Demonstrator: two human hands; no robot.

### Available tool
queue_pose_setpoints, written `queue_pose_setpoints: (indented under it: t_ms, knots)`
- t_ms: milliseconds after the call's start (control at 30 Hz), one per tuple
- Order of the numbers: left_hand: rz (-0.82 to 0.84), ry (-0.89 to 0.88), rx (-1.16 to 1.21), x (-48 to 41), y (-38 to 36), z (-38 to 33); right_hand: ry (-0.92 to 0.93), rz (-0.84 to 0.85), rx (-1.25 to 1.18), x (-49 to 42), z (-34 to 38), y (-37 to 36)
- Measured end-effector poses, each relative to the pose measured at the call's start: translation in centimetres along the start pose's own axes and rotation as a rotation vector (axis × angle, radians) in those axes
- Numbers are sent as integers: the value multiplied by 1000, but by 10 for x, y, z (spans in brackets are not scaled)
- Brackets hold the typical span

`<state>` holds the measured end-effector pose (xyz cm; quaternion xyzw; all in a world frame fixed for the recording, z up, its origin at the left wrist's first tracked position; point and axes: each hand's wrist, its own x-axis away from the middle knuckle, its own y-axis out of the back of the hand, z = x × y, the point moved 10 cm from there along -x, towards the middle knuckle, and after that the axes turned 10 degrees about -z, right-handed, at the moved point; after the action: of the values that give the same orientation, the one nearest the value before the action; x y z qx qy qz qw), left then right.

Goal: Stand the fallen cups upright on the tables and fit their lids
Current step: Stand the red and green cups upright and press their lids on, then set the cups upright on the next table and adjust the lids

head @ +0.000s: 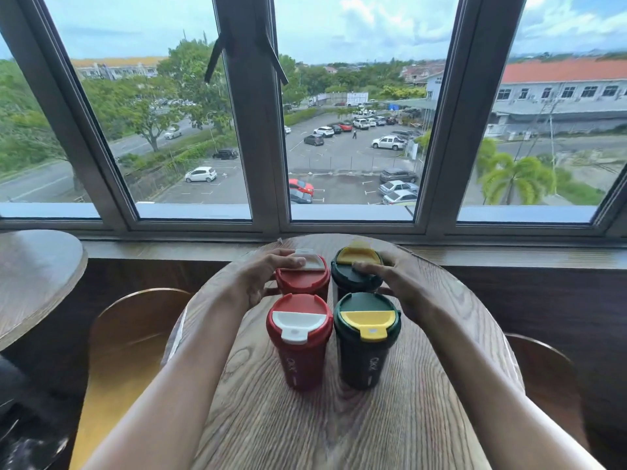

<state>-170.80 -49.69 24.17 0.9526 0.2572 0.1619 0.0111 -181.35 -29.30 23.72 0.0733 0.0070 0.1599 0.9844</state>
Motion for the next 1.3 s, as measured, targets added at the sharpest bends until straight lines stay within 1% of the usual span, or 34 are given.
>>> queue_pose_setpoints:
  t_ms: [200,300,400,467,533,633,700,800,933,1000,1300]
  knots:
    - [-2,-13,-16,4,-1,-1,-40,40,25,9,0,-5]
    - [-10,-22,-13,8,-1,-2,-44,63,97,9,-1,-5]
    - [-23,-100,-37,6,1,-3,-20,66,188,10,5,-2]
    - [-37,-162,-62,7,6,-5,31,35,217,11,16,2]
    - [-67,-216,-72,13,13,-10,115,-35,252,12,34,9]
    - [-197,-323,-59,24,38,-28,274,-150,311,17,75,11]
    - [-277,-410,-83,37,59,-41,381,-148,333,25,107,-6]
    - [-379,-521,-140,60,97,-53,498,-65,378,41,147,-56]
    - [-504,-575,-249,95,166,-49,557,121,436,71,170,-154]
    - [-570,-560,-280,114,208,-39,545,202,407,90,172,-206]
    - [-920,-383,-226,211,415,35,504,546,239,186,164,-437]
